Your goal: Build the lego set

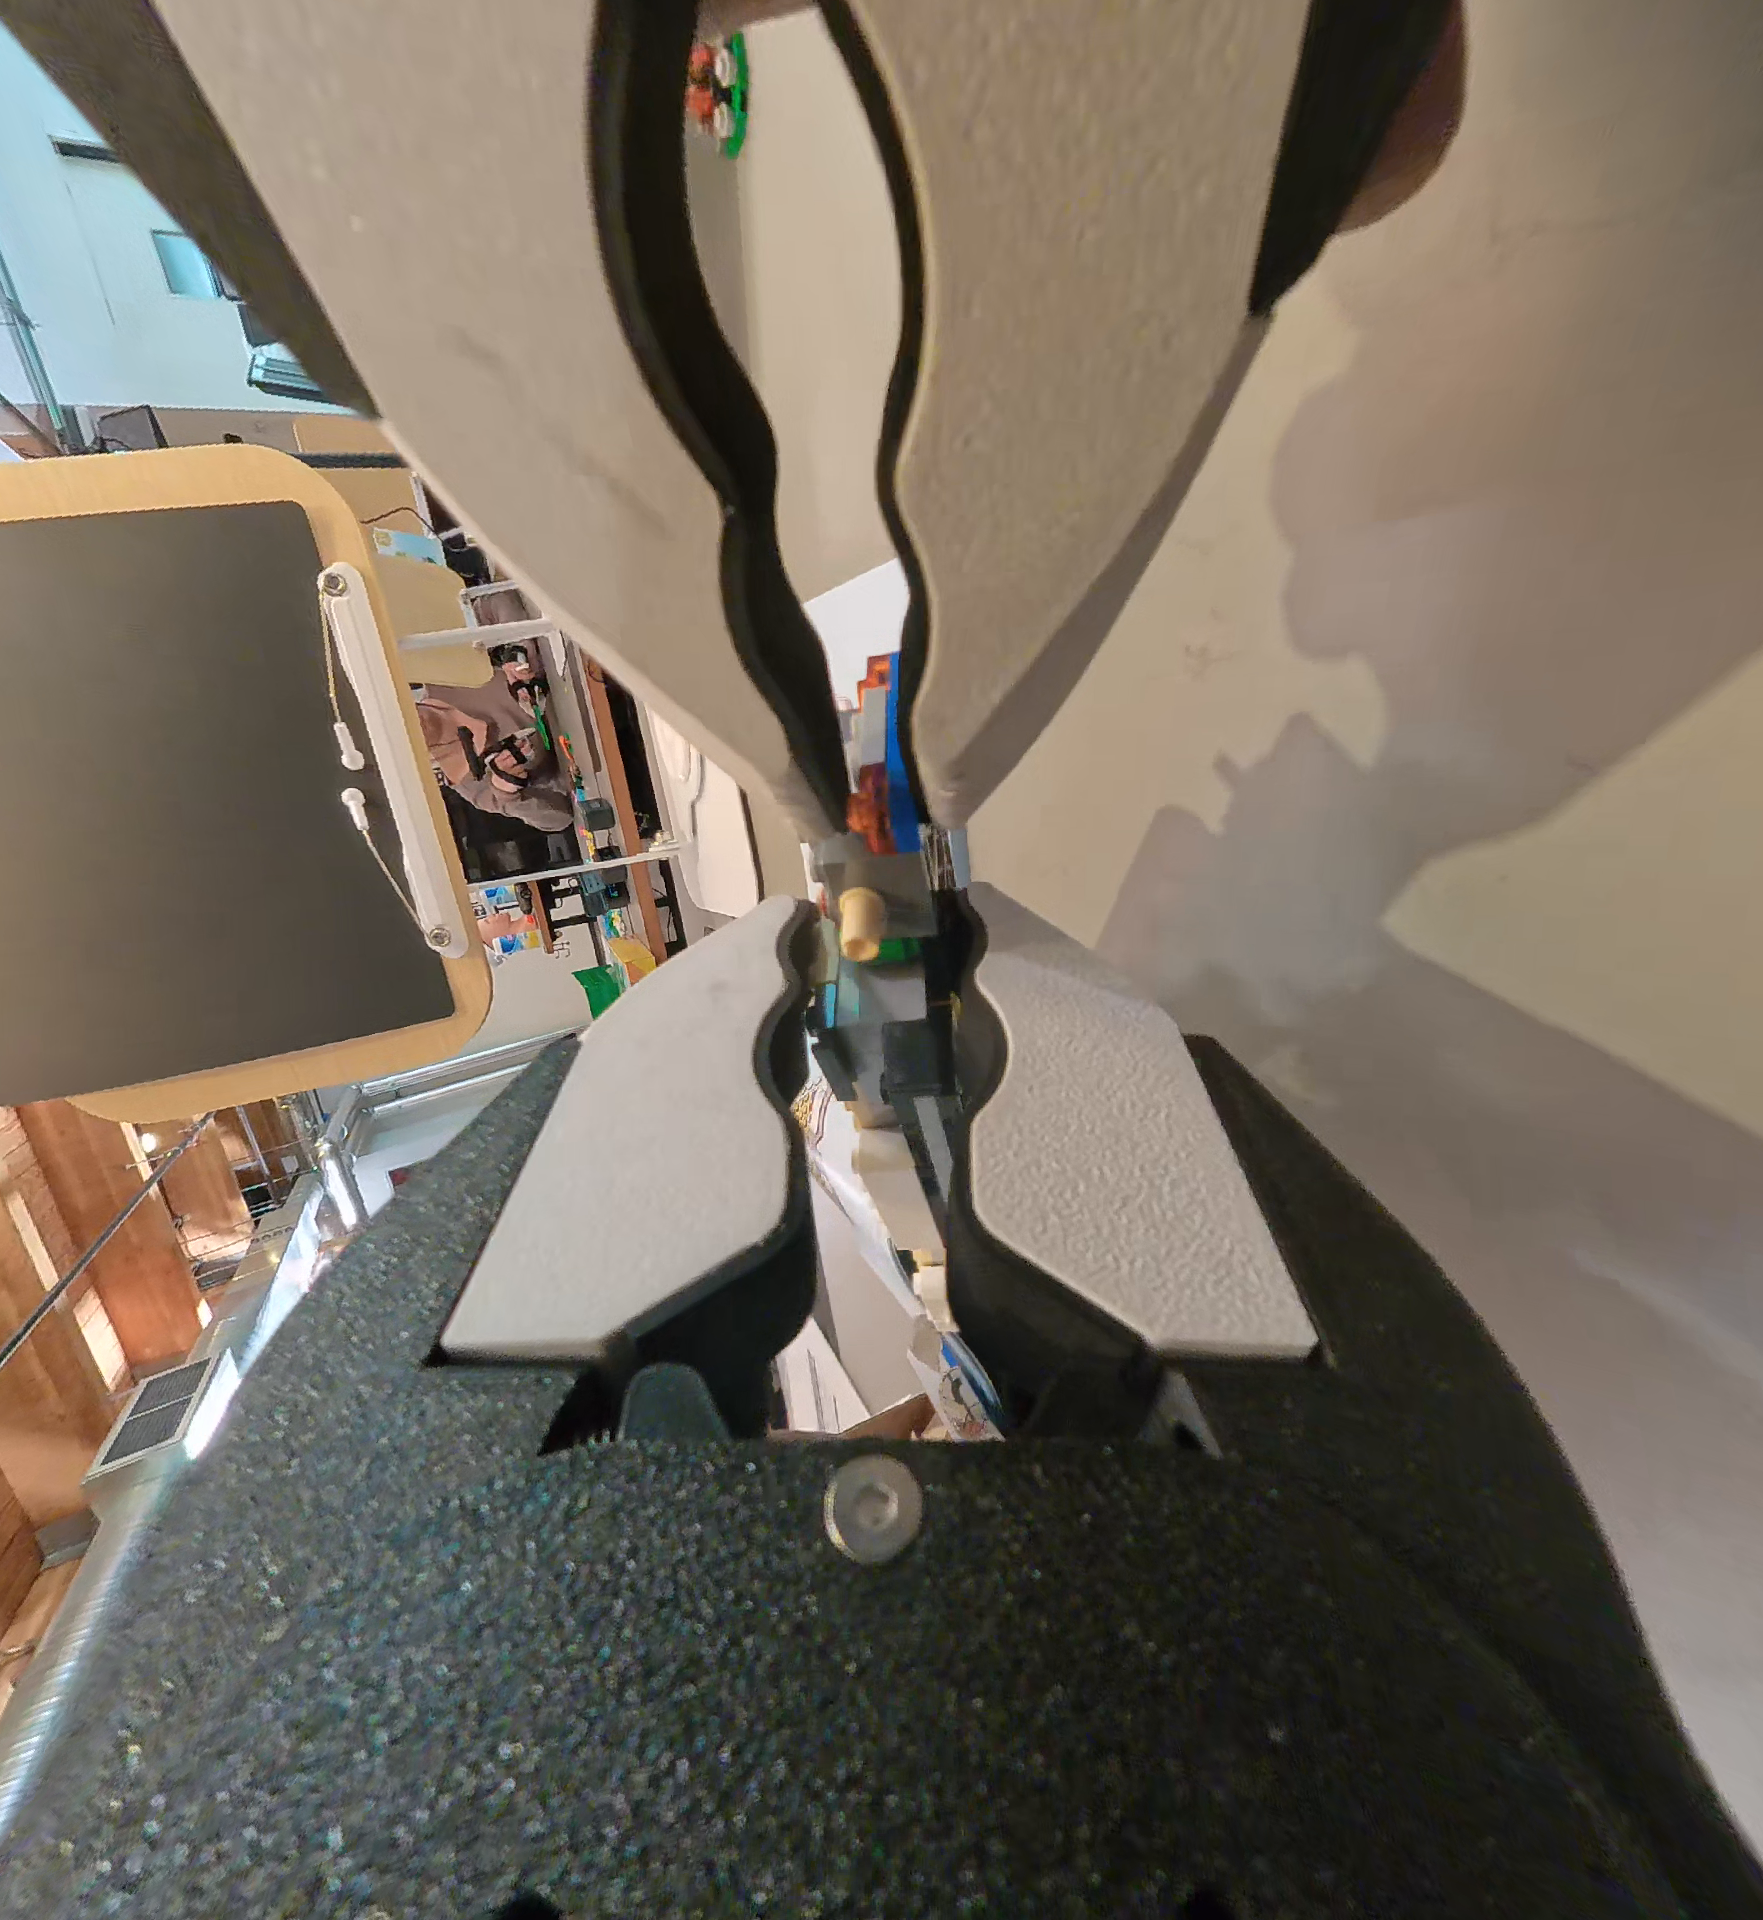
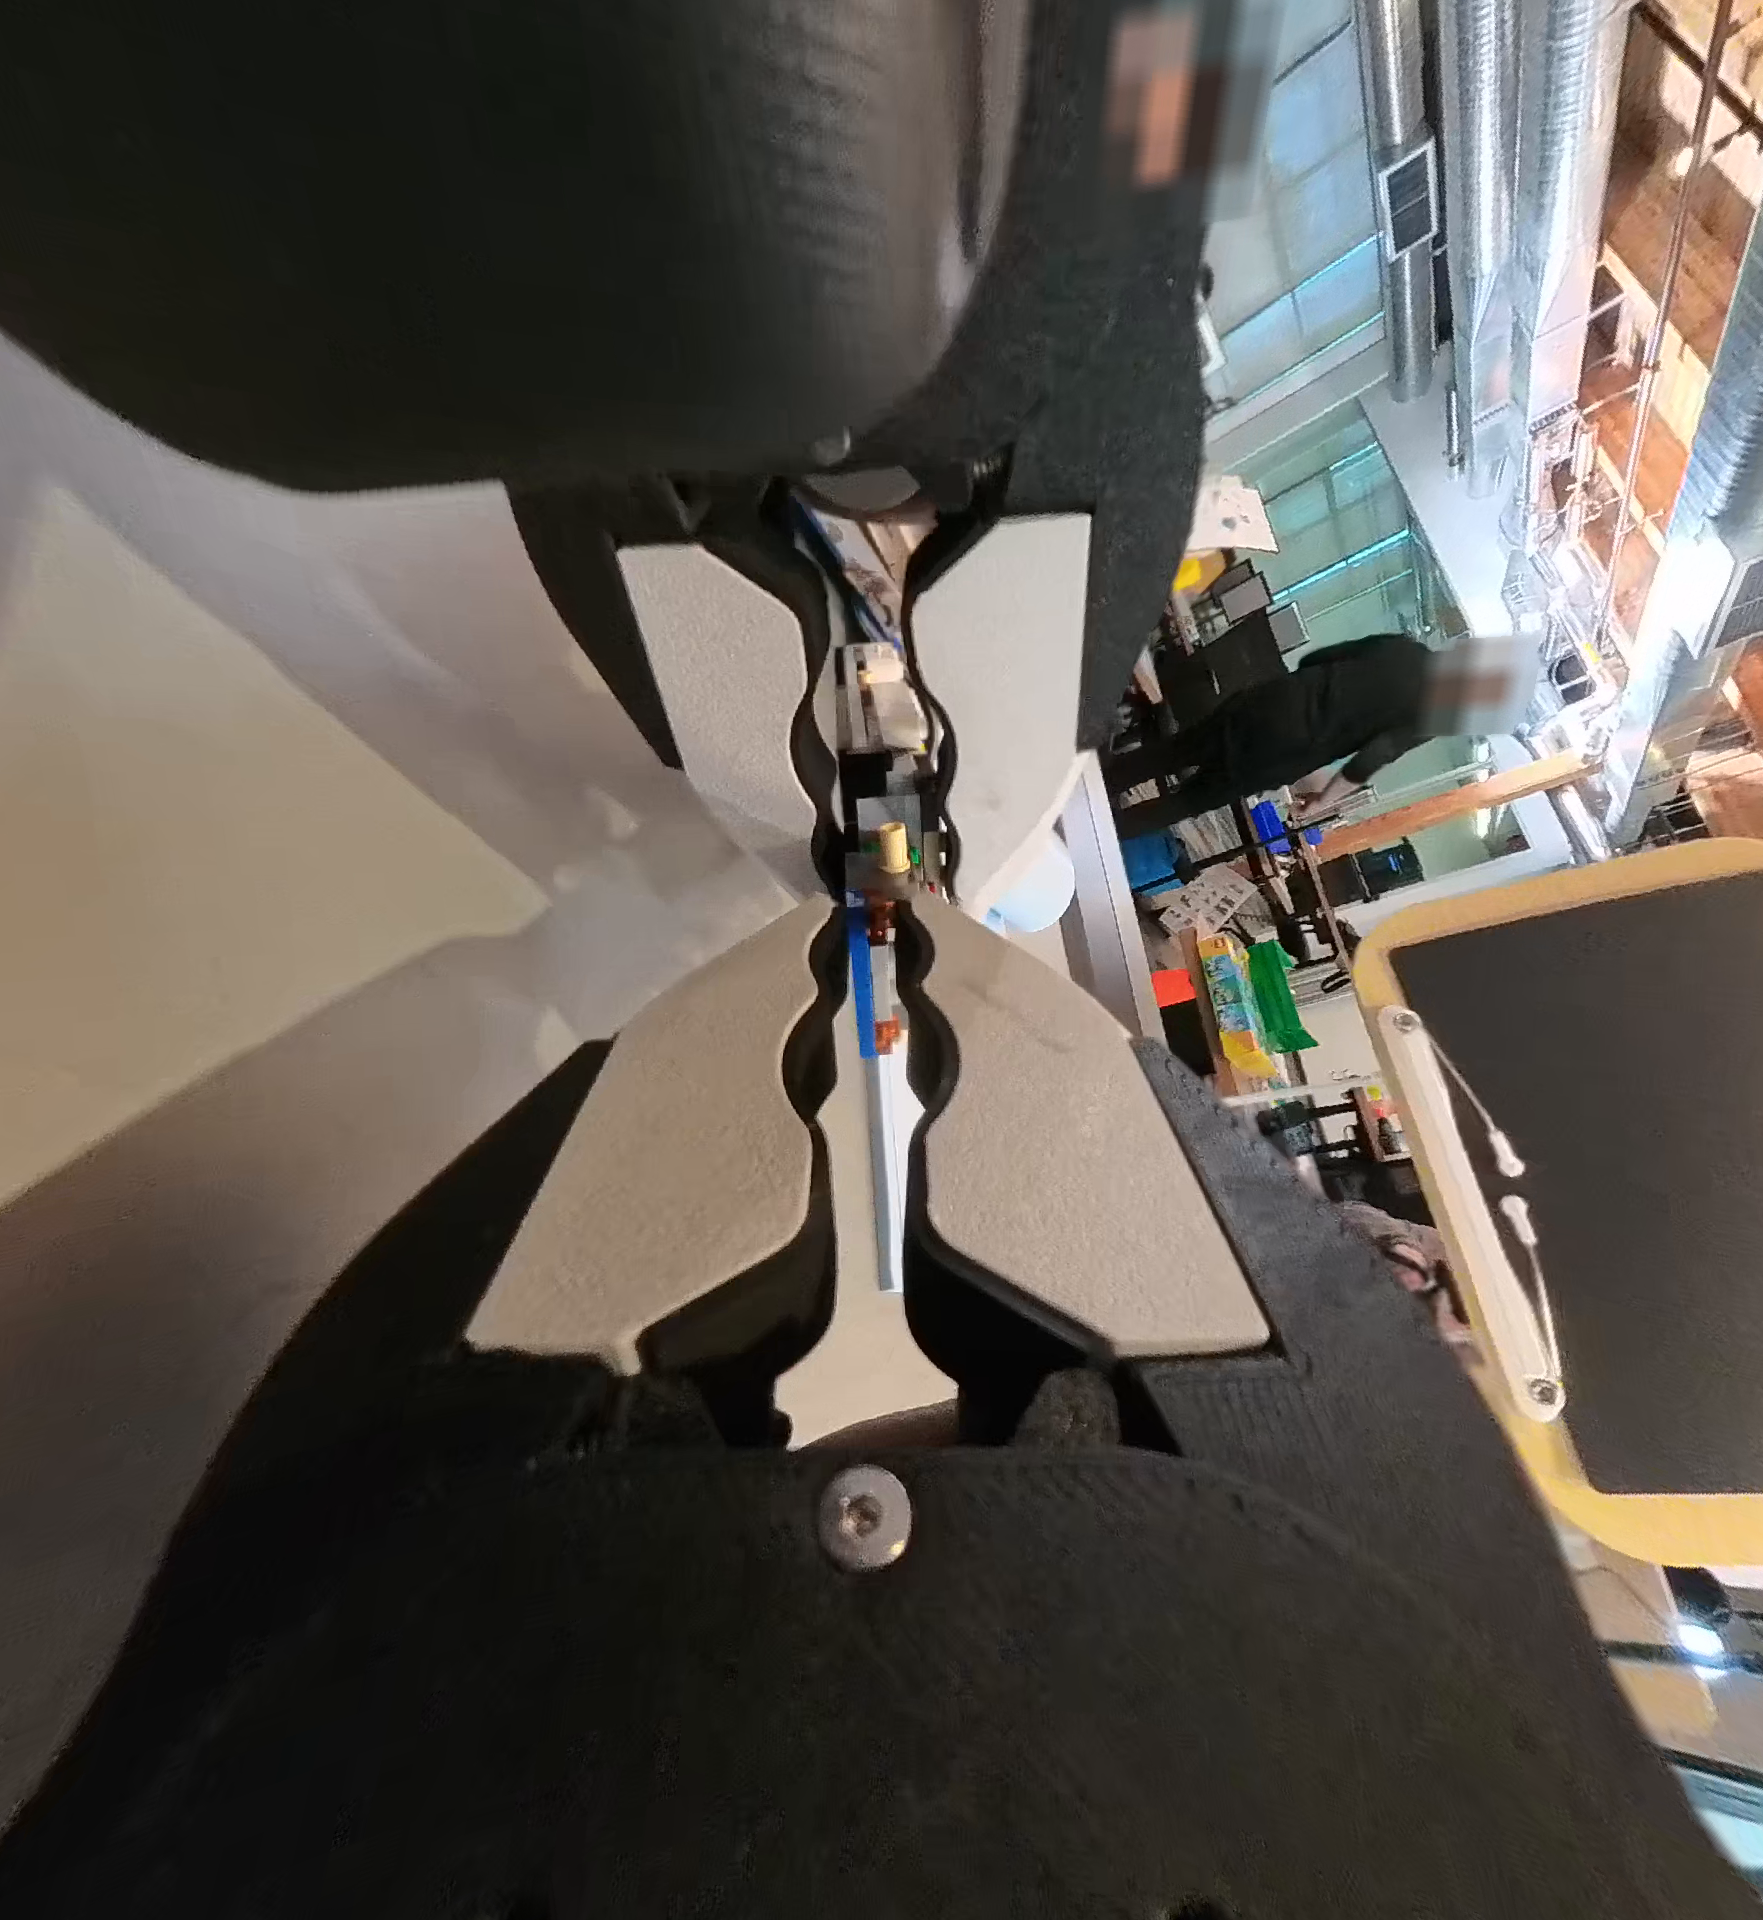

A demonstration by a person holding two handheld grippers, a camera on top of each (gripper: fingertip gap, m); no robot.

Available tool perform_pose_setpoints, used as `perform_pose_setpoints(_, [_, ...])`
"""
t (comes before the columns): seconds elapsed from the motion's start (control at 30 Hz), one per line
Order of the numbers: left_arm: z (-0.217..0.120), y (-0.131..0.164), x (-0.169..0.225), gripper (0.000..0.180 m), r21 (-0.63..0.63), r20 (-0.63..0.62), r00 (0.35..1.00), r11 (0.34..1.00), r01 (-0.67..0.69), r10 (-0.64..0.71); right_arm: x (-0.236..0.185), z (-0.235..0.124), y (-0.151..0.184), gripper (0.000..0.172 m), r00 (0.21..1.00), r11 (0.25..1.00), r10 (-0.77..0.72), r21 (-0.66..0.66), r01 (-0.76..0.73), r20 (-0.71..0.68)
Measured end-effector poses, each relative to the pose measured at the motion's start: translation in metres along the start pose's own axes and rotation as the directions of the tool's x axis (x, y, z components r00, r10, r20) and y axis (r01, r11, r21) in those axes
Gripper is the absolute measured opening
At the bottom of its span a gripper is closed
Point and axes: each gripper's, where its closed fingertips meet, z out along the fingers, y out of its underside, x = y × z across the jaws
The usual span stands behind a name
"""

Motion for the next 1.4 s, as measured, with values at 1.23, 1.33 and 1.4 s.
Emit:
perform_pose_setpoints(1.23, [0.0021, -0.0050, 0.0014, 0.024, 0.051, 0.009, 0.999, 0.998, 0.037, -0.038, -0.0032, 0.0012, 0.0045, 0.007, 0.993, 0.991, -0.120, -0.056, 0.120, -0.001])
perform_pose_setpoints(1.33, [0.0027, -0.0045, 0.0014, 0.024, 0.051, 0.008, 0.999, 0.998, 0.038, -0.039, -0.0029, 0.0023, 0.0050, 0.007, 0.993, 0.991, -0.119, -0.064, 0.119, 0.006])
perform_pose_setpoints(1.4, [0.0034, -0.0043, 0.0023, 0.024, 0.053, 0.001, 0.999, 0.998, 0.040, -0.040, -0.0032, 0.0024, 0.0053, 0.007, 0.993, 0.991, -0.119, -0.068, 0.120, 0.015])
